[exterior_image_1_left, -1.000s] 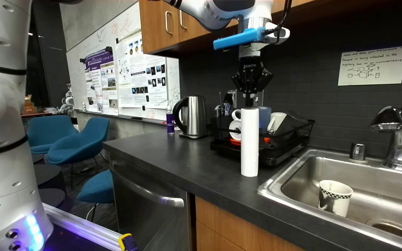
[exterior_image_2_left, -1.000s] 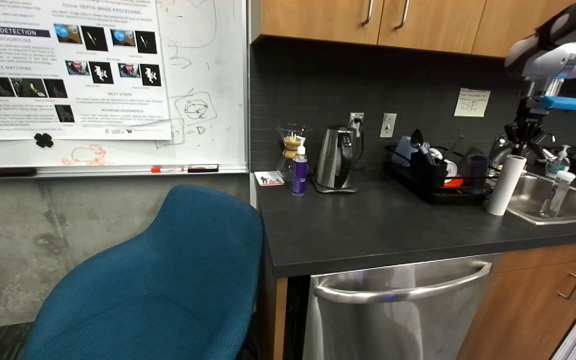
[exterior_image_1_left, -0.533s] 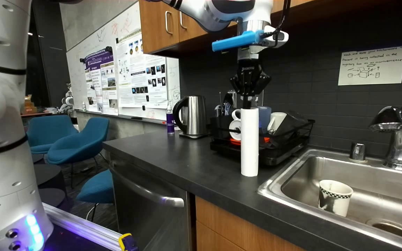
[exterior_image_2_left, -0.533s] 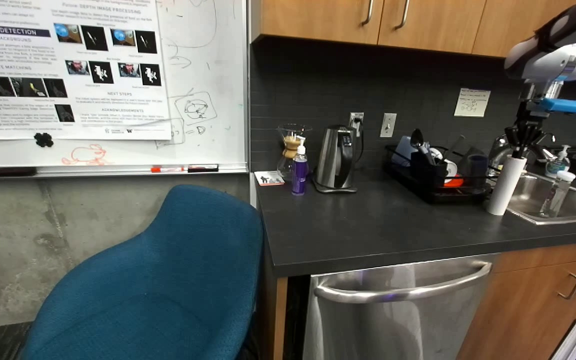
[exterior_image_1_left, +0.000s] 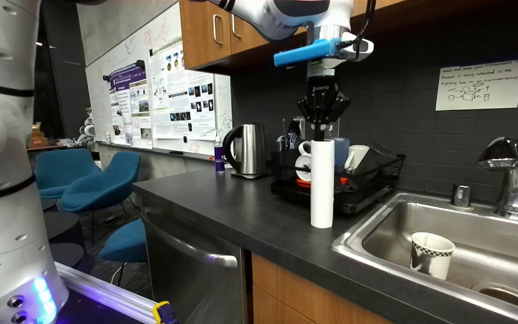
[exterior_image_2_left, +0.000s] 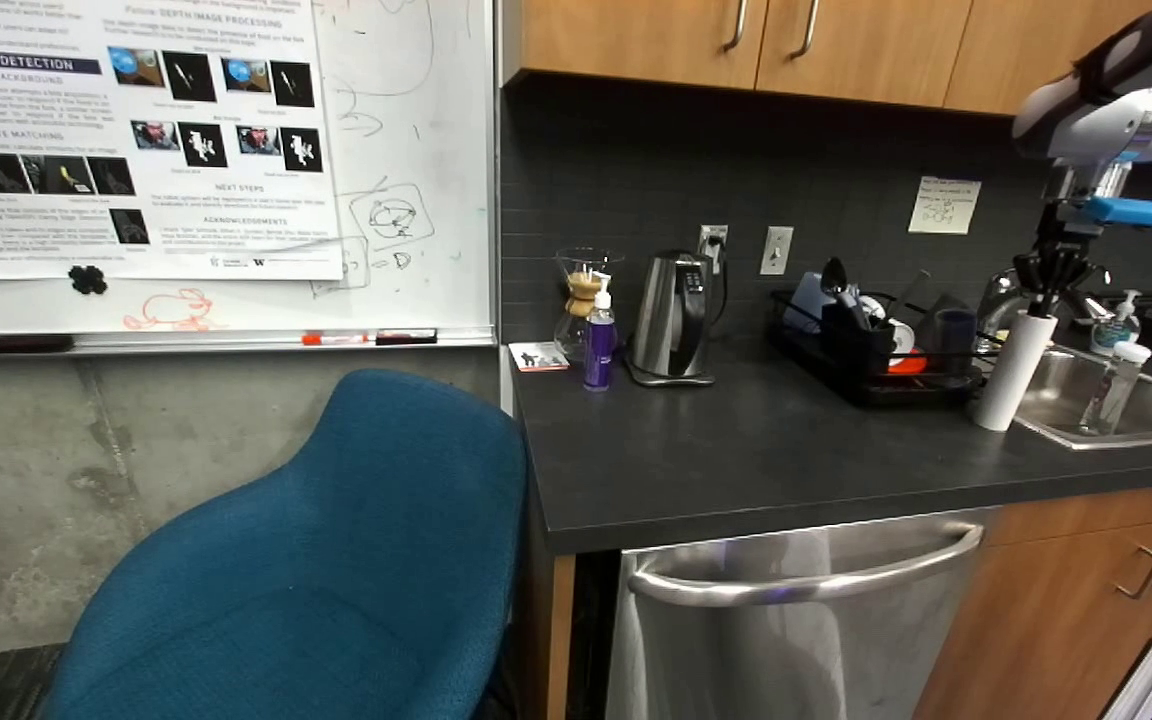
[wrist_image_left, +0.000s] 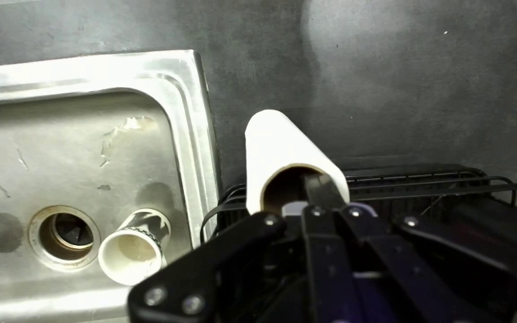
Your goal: Move the paper towel roll to the left.
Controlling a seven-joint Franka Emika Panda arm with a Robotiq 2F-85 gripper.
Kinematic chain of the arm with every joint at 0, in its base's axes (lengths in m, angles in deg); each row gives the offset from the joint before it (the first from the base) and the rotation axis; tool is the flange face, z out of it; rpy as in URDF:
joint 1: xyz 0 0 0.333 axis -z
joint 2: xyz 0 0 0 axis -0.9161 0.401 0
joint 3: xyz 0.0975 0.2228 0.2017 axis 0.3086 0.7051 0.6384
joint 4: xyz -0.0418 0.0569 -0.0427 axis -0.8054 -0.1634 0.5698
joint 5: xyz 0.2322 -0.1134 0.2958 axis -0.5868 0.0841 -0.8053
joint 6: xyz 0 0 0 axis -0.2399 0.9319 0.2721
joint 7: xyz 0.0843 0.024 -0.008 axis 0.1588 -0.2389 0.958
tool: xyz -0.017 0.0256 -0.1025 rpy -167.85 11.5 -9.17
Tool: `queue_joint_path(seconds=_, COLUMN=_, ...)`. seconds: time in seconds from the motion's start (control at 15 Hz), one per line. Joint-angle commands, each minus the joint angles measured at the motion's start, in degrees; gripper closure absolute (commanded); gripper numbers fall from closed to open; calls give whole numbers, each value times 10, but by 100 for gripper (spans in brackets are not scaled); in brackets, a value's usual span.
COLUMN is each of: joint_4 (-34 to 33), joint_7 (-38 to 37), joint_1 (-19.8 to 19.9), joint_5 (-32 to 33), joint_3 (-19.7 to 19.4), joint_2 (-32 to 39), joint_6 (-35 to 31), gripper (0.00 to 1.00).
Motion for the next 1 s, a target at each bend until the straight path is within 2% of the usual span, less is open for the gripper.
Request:
queue_joint_path(seconds=0.0, joint_4=3, joint_7=3, joint_1=11, joint_5=1, joint_3=7, joint_2=0, joint_6=11, gripper=100)
queue_joint_path(seconds=0.47, joint_4=-26, joint_7=22, joint_1=18, joint_5=-26, joint_3=9, joint_2=4, joint_6=78, gripper=100)
queue_joint_path(seconds=0.93, joint_4=-60, joint_7=22, joint_1=30, joint_5=-37, joint_3=9, joint_2=16, joint_6=90, gripper=100)
